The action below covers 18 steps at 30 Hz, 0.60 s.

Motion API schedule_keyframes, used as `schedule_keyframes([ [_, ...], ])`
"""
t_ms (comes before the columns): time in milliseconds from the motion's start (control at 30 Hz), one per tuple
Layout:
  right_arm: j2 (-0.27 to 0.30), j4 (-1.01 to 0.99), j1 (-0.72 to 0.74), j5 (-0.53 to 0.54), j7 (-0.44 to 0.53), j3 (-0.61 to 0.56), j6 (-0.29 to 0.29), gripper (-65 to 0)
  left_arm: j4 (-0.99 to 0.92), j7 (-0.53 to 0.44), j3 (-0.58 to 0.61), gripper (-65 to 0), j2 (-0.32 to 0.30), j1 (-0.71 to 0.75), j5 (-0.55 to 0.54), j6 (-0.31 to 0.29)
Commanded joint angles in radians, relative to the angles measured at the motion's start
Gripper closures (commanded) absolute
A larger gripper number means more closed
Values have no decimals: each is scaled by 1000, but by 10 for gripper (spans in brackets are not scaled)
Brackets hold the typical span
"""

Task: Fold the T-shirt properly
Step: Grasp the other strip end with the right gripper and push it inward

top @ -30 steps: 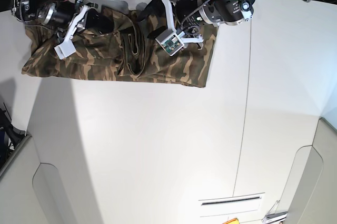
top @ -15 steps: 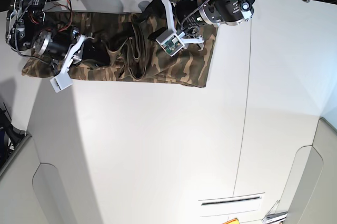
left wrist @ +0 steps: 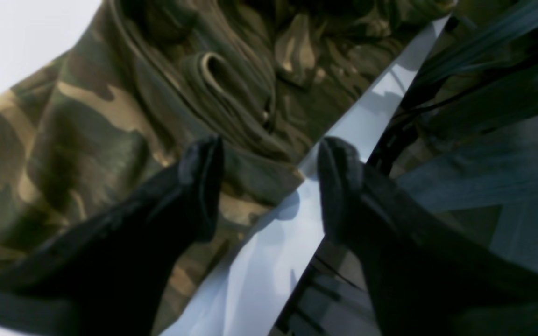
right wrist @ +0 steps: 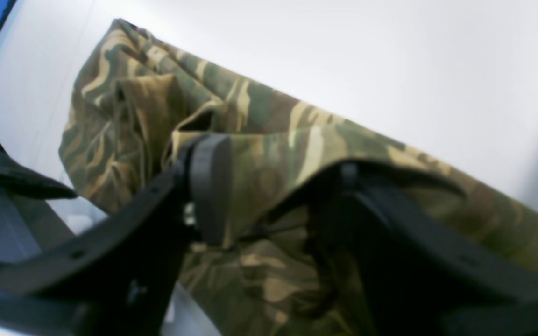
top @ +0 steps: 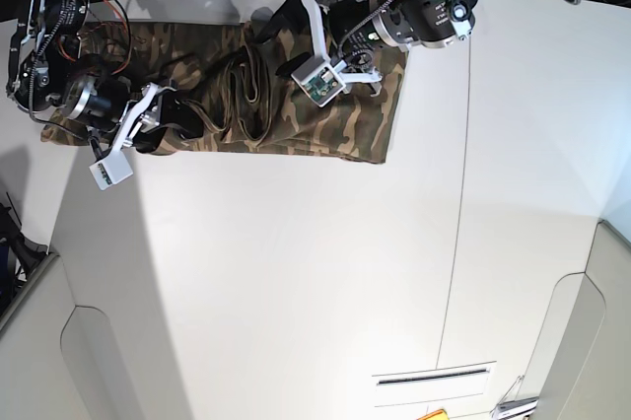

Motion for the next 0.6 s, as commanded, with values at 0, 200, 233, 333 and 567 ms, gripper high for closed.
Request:
schedule_keyframes([
  [0, 12, 15, 11, 36, 14, 7, -2, -286, 14, -21, 1, -344, 3, -2, -13, -3],
  [200, 11, 37, 11, 89, 12, 44, -1, -286, 14, -21, 1, -344, 3, -1, -13, -3],
  [233, 11, 48, 11, 89, 12, 56, -1, -286, 13, -21, 1, -344, 3, -2, -13, -3],
  [333, 11, 93, 13, 87, 12, 107, -1, -286, 13, -21, 1, -344, 3, -2, -13, -3],
  [567, 13, 151, 10, 48, -19, 321, -5, -286, 13, -24, 1, -344, 3, -2, -13, -3],
])
